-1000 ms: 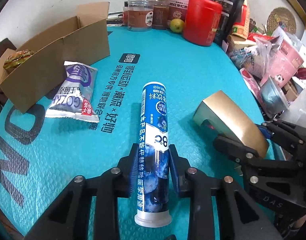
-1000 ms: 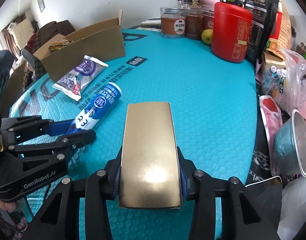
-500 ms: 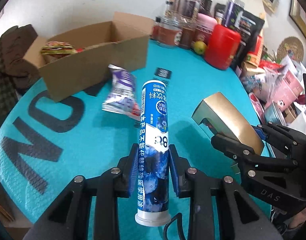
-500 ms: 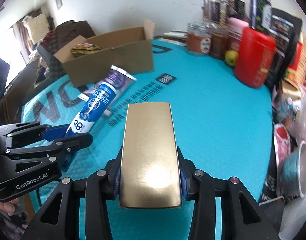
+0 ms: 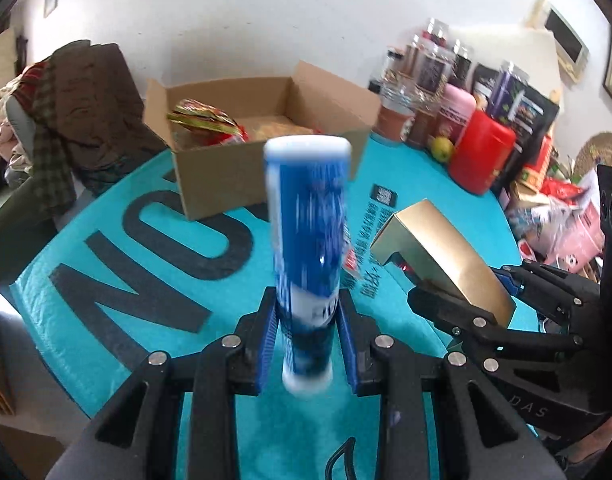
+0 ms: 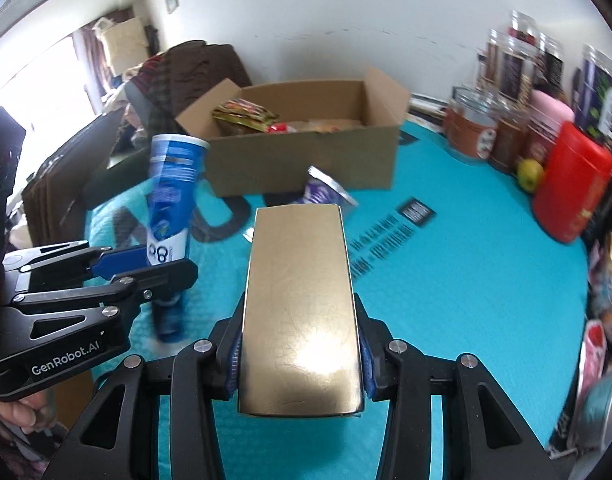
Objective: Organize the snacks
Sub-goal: 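Lift the tube upright with the left gripper while the right carries the gold box to the box, then lower the tube into the box with the left gripper while the right drops the gold box in, then withdraw both tools from the box toward the silver-purple GOZKH bag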
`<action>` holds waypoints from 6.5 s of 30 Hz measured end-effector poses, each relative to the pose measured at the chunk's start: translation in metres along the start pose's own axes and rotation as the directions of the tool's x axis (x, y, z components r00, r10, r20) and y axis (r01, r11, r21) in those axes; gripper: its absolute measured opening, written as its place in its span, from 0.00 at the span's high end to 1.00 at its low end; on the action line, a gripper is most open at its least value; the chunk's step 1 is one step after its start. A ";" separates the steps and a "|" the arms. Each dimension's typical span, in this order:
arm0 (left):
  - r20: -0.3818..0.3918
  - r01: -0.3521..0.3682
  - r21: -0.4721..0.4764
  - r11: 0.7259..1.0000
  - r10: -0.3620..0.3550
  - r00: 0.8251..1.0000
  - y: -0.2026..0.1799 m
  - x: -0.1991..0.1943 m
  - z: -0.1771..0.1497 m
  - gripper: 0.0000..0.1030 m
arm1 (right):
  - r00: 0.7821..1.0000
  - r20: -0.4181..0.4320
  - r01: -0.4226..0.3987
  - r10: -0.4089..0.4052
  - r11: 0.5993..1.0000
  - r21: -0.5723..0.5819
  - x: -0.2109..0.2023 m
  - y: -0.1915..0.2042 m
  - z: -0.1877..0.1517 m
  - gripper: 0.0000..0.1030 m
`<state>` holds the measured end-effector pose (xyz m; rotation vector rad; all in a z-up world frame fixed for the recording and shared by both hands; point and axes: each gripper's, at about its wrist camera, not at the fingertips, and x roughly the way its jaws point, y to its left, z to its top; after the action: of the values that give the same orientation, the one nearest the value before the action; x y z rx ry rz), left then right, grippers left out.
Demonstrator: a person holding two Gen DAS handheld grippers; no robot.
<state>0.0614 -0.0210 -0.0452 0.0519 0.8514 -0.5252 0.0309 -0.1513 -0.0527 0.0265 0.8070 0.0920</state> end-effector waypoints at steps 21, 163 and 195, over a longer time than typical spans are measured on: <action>0.232 -0.041 -0.010 0.999 0.042 0.972 0.038 -0.033 0.093 0.73 | 0.987 0.151 -0.035 0.053 0.992 -0.120 -0.003 0.012 0.096 0.58; 0.161 -0.069 0.040 0.997 0.062 0.985 -0.014 -0.015 0.083 0.72 | 0.985 0.142 0.097 -0.095 0.995 -0.002 -0.039 -0.034 0.073 0.45; -0.105 0.005 -0.008 1.000 -0.006 0.994 -0.021 0.084 0.033 0.72 | 0.986 -0.022 0.164 -0.163 0.984 0.065 0.015 -0.063 0.012 0.32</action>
<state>0.1206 -0.0828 -0.0810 0.0701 0.9563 -0.5279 0.0542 -0.2127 -0.0585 0.0223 0.8262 -0.0904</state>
